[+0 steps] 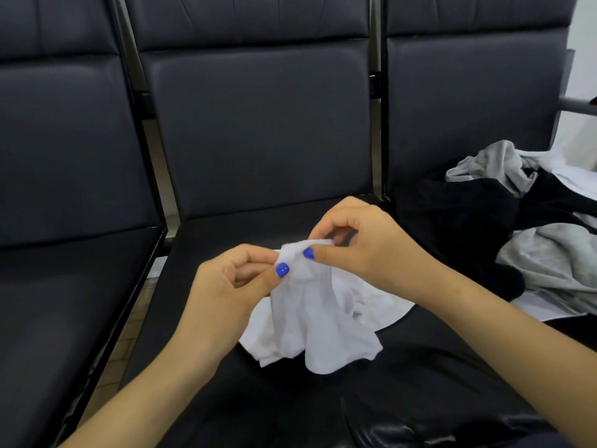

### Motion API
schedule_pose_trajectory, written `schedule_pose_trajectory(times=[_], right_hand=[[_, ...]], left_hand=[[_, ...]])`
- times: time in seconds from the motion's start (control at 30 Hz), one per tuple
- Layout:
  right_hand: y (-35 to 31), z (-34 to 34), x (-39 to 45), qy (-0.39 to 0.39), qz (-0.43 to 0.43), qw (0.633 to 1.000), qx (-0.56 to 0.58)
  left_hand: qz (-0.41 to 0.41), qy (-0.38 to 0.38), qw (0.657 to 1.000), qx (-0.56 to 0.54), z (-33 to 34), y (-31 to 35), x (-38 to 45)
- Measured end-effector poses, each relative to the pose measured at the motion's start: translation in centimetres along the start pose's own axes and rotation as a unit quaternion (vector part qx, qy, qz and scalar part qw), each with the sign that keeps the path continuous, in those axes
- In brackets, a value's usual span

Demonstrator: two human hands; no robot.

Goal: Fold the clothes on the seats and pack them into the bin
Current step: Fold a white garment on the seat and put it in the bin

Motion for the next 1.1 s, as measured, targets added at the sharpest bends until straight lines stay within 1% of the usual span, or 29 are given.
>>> schedule_pose_trajectory(times=[0.07, 0.1, 0.17, 0.23, 0.27, 0.33, 0.37, 0.43, 0.53, 0.63, 0.7, 0.73, 0.77, 0.8, 0.83, 0.87, 0.9, 0.97, 1.03, 1.1], right_hand=[[0.0, -0.2, -0.1, 0.004, -0.005, 1.0, -0.017], [0.0, -0.3, -0.1, -0.002, -0.004, 1.0, -0.005], [-0.2, -0.2, -0.2, -0.027, 0.006, 0.998, 0.057], [-0.4, -0.1, -0.4, -0.066, 0.042, 0.986, 0.147], [-0.4, 0.2, -0.6, -0.096, 0.075, 0.971, 0.204], [-0.7, 1.1, -1.1, -0.17, 0.142, 0.924, 0.313], [-1.0, 1.6, -1.3, -0.201, 0.165, 0.901, 0.346], [-1.5, 2.3, -1.8, -0.234, 0.185, 0.876, 0.379], [-1.9, 2.7, -1.8, -0.227, 0.193, 0.864, 0.405], [-1.3, 2.4, -1.2, -0.171, 0.197, 0.879, 0.399], [-0.7, 2.0, -0.8, -0.136, 0.198, 0.887, 0.393], [-0.6, 1.8, -0.7, -0.126, 0.196, 0.888, 0.397], [-0.6, 1.6, -0.6, -0.122, 0.191, 0.885, 0.406], [-0.6, 1.5, -0.6, -0.123, 0.182, 0.882, 0.418], [-0.7, 1.4, -0.6, -0.125, 0.175, 0.877, 0.429], [-0.8, 1.3, -0.7, -0.124, 0.17, 0.875, 0.437], [-0.8, 1.3, -0.8, -0.122, 0.165, 0.875, 0.438], [-1.1, 1.3, -0.9, -0.124, 0.153, 0.881, 0.43], [-1.2, 1.4, -0.9, -0.124, 0.15, 0.889, 0.414], [-1.1, 1.5, -0.9, -0.119, 0.161, 0.894, 0.401]], left_hand=[[0.023, -0.002, 1.0, 0.017, 0.1, 0.1, 0.0], [0.031, -0.003, 0.999, 0.027, 0.2, 0.1, 0.0], [0.044, -0.002, 0.998, 0.042, 0.3, 0.0, 0.0], [0.059, 0.009, 0.996, 0.059, 0.2, 0.0, 0.1], [0.068, 0.014, 0.995, 0.066, 0.1, 0.1, 0.1], [0.084, 0.021, 0.994, 0.071, 0.1, 0.3, 0.1], [0.088, 0.021, 0.993, 0.07, 0.1, 0.3, 0.0], [0.089, 0.021, 0.994, 0.064, 0.1, 0.3, 0.0], [0.094, 0.031, 0.994, 0.05, 0.2, 0.1, 0.1], [0.127, 0.062, 0.989, 0.037, 0.0, 0.0, -0.2], [0.175, 0.053, 0.982, 0.045, 0.1, 0.3, -0.7], [0.206, 0.032, 0.975, 0.082, 0.3, 0.7, -1.0], [0.259, -0.001, 0.952, 0.163, 0.6, 1.1, -1.2], [0.317, -0.045, 0.908, 0.271, 1.2, 1.4, -1.5], [0.37, -0.096, 0.853, 0.356, 1.9, 1.3, -1.9], [0.404, -0.146, 0.804, 0.41, 2.7, 1.0, -2.2], [0.4, -0.199, 0.784, 0.431, 3.1, 0.1, -2.4], [0.338, -0.264, 0.782, 0.453, 3.9, -1.0, -2.7], [0.265, -0.285, 0.782, 0.487, 4.3, -2.6, -3.0], [0.26, -0.27, 0.776, 0.508, 3.8, -4.5, -2.9]])
Point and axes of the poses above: each hand's wrist, its own x-axis towards the middle knuckle, its own z-axis out of the palm, y = z × x, the point moved 4 cm from there along x, towards the middle knuckle, and after that the axes turned 11 degrees about -x, right-handed, at the moved point
